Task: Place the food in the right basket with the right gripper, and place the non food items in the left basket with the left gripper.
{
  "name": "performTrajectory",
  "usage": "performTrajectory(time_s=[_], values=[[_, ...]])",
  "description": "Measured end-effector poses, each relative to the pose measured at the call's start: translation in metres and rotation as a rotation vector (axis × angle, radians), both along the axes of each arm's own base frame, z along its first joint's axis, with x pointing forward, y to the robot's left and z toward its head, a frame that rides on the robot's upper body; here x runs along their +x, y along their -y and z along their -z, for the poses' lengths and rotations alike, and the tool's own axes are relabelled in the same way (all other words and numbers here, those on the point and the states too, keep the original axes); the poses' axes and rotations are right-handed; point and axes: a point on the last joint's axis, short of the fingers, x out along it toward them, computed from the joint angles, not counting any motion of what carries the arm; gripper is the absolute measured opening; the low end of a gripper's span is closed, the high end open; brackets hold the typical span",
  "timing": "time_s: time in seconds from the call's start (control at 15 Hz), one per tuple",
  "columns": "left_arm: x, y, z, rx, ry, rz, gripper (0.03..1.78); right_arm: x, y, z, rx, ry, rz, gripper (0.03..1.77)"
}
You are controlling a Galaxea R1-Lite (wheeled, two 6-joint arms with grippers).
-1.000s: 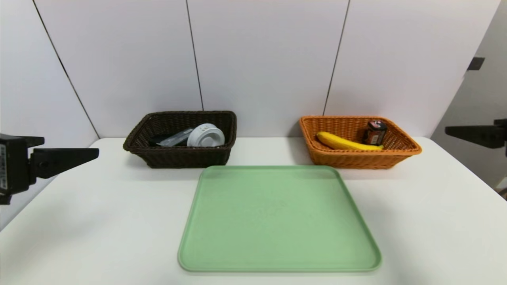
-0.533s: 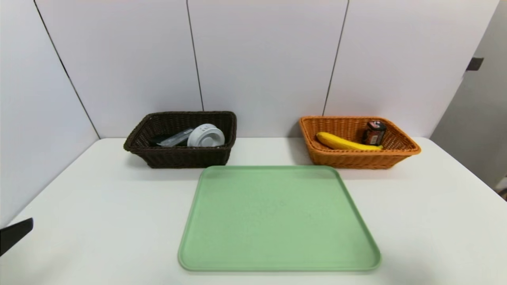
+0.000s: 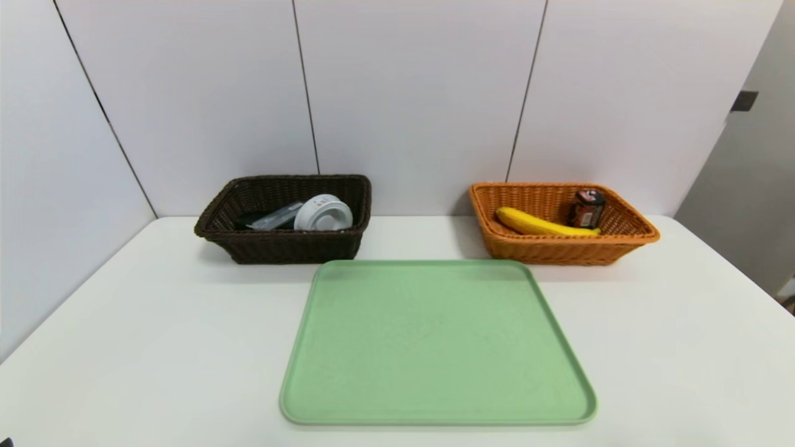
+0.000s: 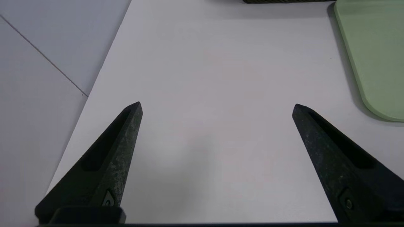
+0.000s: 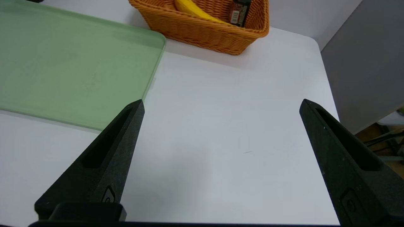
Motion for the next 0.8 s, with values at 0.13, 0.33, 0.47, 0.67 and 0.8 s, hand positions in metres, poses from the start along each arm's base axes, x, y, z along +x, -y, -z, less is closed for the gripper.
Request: performTrajectory(time_s=[0.13, 0.33, 0.47, 0.67, 0.8], values=[[-0.008, 0.000, 0.009, 0.000, 0.014, -0.001, 1.69, -0.013, 0.000, 0.015, 0.000, -0.021, -0.002, 1.69], [-0.019, 0.002, 0.018, -0.001, 0.015, 0.021, 1.69, -0.032, 0.000, 0.040, 0.000, -0.038, -0.013, 1.69], [-0.023, 0.002, 0.021, -0.002, 0.018, 0.020, 1.69, -0.041, 0.000, 0.052, -0.001, -0.011, -0.015, 1.69], [-0.027, 0.002, 0.019, 0.025, 0.037, 0.028, 1.69, -0.051, 0.000, 0.065, -0.005, 0.014, -0.018, 1.69], [-0.031, 0.002, 0.022, 0.069, 0.020, 0.042, 1.69, -0.057, 0.000, 0.069, -0.005, 0.029, -0.023, 1.69]])
